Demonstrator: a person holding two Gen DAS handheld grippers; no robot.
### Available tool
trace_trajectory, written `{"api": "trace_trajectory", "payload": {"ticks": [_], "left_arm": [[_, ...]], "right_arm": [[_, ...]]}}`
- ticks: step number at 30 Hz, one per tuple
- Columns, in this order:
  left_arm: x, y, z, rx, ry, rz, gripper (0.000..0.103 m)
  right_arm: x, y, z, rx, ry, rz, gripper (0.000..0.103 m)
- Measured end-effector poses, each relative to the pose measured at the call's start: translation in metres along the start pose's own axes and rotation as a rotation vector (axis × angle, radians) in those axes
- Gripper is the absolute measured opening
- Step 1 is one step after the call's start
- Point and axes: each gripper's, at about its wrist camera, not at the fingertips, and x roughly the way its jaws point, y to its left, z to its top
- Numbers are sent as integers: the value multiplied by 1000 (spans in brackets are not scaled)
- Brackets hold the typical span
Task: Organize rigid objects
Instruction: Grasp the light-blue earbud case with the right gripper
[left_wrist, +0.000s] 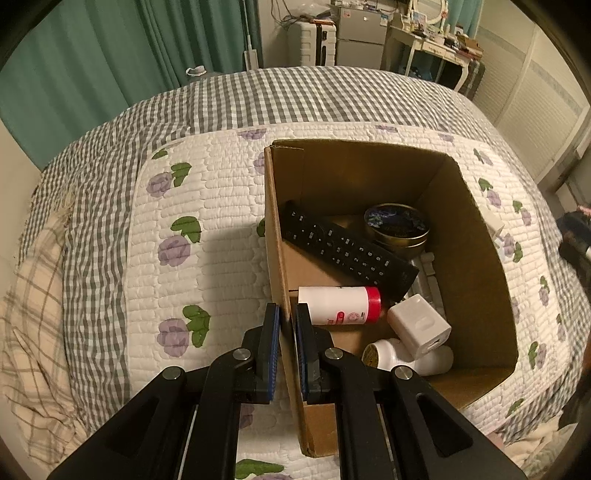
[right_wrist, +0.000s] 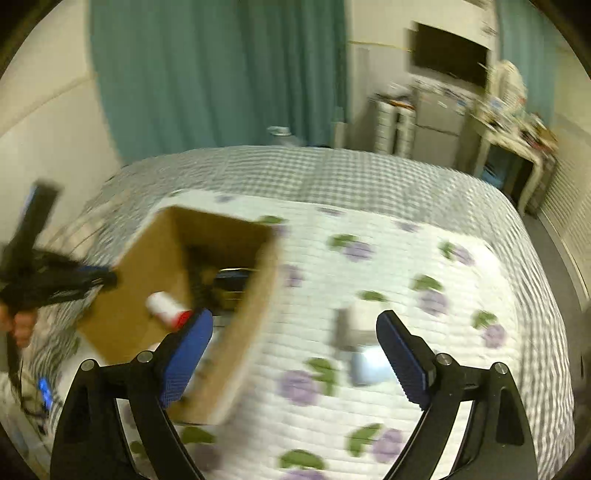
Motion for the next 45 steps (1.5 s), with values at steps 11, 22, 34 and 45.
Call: {"api": "trace_trajectory", "payload": {"ticks": [11, 22, 34, 45], "left_arm": [[0, -2, -2, 15, 3, 20, 9], [1, 0, -3, 1, -2, 8, 9], [0, 0, -5, 1, 1, 6, 9], [0, 3, -3, -14, 4, 5, 9]], "right_arm": [[78, -85, -56, 148, 148, -63, 90], [108, -81, -78, 136, 207, -35, 58], [115, -76, -73, 148, 205, -34, 53], [70, -66, -83, 52, 231, -148, 52]]}}
